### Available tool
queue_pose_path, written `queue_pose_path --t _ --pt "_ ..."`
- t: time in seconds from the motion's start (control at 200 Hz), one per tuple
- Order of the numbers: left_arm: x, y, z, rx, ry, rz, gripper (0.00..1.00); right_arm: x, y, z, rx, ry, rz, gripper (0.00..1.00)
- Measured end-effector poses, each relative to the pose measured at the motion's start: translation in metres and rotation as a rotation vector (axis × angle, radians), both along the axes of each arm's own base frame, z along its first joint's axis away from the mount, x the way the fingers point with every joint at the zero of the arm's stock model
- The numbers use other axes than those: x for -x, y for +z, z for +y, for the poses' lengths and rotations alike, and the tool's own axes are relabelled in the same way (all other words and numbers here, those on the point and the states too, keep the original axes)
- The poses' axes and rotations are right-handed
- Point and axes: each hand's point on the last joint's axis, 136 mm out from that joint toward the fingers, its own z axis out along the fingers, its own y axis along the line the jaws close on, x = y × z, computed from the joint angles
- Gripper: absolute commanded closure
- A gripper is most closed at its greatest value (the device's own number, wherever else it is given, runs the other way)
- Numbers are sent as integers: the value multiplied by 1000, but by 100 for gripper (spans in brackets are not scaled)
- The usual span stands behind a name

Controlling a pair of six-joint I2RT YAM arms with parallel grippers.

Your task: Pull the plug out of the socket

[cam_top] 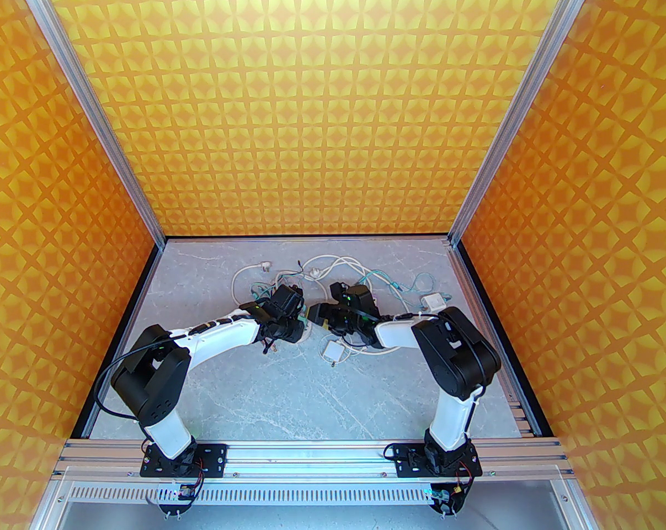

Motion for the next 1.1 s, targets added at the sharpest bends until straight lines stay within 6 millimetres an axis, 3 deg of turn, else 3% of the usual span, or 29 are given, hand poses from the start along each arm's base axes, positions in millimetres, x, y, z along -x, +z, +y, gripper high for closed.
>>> queue_pose_path --t 0.255,0.375,0.56,0.815,1.1 --pt "5 0 2 0 -26 -7 73 -5 10 -7 -10 -26 -19 29" --pt "6 0 2 0 -34 -6 73 -20 18 -11 -25 -57 -27 30" --pt "6 0 2 1 -37 -4 73 -41 32 -3 -60 -56 -57 30" --pt "6 0 2 1 -37 -4 73 -34 -2 7 -51 -22 32 31" --pt "6 1 4 2 -29 -1 73 -36 -3 11 -26 -1 4 33"
